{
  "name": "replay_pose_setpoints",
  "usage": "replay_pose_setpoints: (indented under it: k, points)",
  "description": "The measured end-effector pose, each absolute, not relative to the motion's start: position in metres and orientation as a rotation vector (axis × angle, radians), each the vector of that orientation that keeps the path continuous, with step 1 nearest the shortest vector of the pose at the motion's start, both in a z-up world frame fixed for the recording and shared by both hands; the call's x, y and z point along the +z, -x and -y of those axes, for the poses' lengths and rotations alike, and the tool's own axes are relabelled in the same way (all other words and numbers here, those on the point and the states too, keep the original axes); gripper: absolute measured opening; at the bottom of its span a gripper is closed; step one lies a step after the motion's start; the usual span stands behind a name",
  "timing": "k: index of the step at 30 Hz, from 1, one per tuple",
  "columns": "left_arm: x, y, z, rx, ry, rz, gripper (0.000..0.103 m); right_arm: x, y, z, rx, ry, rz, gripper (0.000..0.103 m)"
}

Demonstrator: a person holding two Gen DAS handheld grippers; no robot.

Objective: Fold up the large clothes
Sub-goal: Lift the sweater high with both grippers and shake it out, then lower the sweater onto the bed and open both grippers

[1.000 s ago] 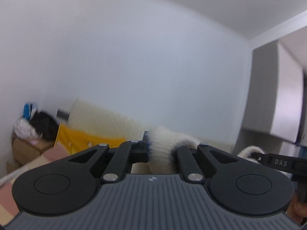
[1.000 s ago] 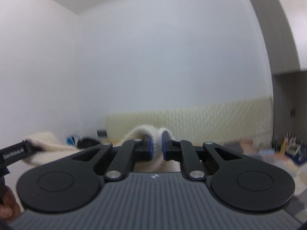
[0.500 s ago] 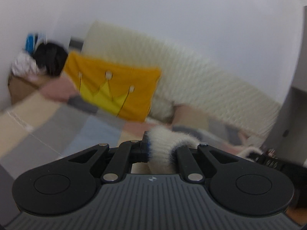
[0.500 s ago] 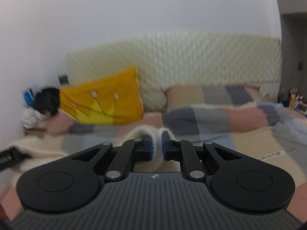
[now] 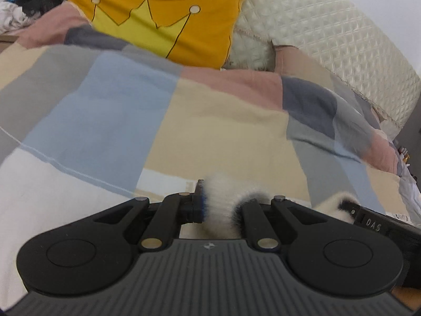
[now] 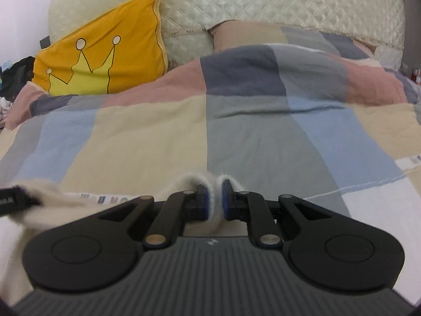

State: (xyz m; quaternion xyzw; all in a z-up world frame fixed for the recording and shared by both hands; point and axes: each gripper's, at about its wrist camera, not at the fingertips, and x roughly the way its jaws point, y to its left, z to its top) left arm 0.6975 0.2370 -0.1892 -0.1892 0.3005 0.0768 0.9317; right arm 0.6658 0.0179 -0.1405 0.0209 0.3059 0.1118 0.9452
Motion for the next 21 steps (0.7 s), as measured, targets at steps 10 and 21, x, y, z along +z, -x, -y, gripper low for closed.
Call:
replay_pose_setpoints:
  k: [10,21]
  points:
    - [-0.165,-0.695,-0.231,0.152,0.318,-0.678,0.014,-0.147,-0.675,-0.022,0.214,-0.088,-0.649,0.018]
    - [-0.135,-0.680,-0.238,0.130,0.250,-0.809,0.077,-0.115,-0.650,-0.009,0.278,-0.137,-0.675,0.076]
